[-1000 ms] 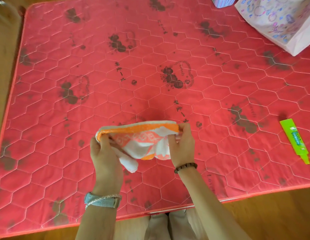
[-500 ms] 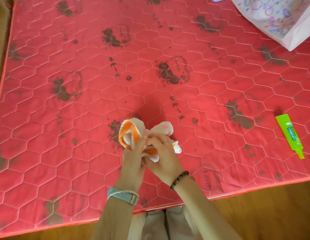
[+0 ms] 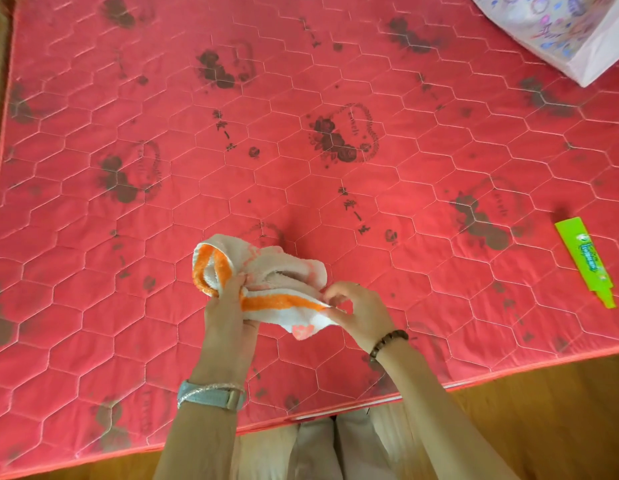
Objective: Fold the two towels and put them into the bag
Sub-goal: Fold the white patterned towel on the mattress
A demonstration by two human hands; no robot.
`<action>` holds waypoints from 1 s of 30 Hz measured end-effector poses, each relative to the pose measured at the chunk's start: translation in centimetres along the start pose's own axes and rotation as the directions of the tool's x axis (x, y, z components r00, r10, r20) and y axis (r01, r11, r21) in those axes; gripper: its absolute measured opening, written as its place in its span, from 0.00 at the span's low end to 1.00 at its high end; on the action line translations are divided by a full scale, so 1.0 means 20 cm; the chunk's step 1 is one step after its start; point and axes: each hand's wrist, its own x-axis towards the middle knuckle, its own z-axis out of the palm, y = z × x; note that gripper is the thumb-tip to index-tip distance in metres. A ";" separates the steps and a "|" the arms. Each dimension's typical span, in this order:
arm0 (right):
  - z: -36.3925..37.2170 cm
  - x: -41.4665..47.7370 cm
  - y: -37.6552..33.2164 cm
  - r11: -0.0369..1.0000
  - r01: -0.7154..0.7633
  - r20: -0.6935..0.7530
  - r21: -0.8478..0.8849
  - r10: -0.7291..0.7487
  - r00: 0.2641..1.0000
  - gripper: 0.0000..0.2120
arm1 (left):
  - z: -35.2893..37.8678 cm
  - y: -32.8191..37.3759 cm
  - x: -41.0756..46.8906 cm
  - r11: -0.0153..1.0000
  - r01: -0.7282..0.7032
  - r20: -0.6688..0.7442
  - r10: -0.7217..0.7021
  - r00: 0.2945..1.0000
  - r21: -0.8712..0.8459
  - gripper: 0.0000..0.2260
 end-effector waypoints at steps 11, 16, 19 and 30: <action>-0.30 0.18 -0.18 0.994 -0.004 -0.556 0.113 0.066 0.828 0.07 | -0.04 0.08 0.04 0.992 0.067 0.104 -0.056 0.993 -0.104 0.17; -0.37 0.21 -0.21 0.983 0.023 -0.664 0.185 0.107 0.740 0.09 | -0.09 0.09 0.09 0.991 0.134 -0.003 -0.134 0.991 -0.030 0.05; -0.30 0.19 -0.15 0.997 0.014 -0.568 0.069 0.028 0.822 0.14 | -0.09 0.07 0.09 0.992 0.129 0.017 -0.129 0.991 0.005 0.05; 0.01 0.07 -0.01 0.987 -0.134 -0.003 0.088 0.135 0.991 0.15 | -0.09 -0.03 0.05 0.967 0.094 0.279 -0.161 0.947 0.238 0.19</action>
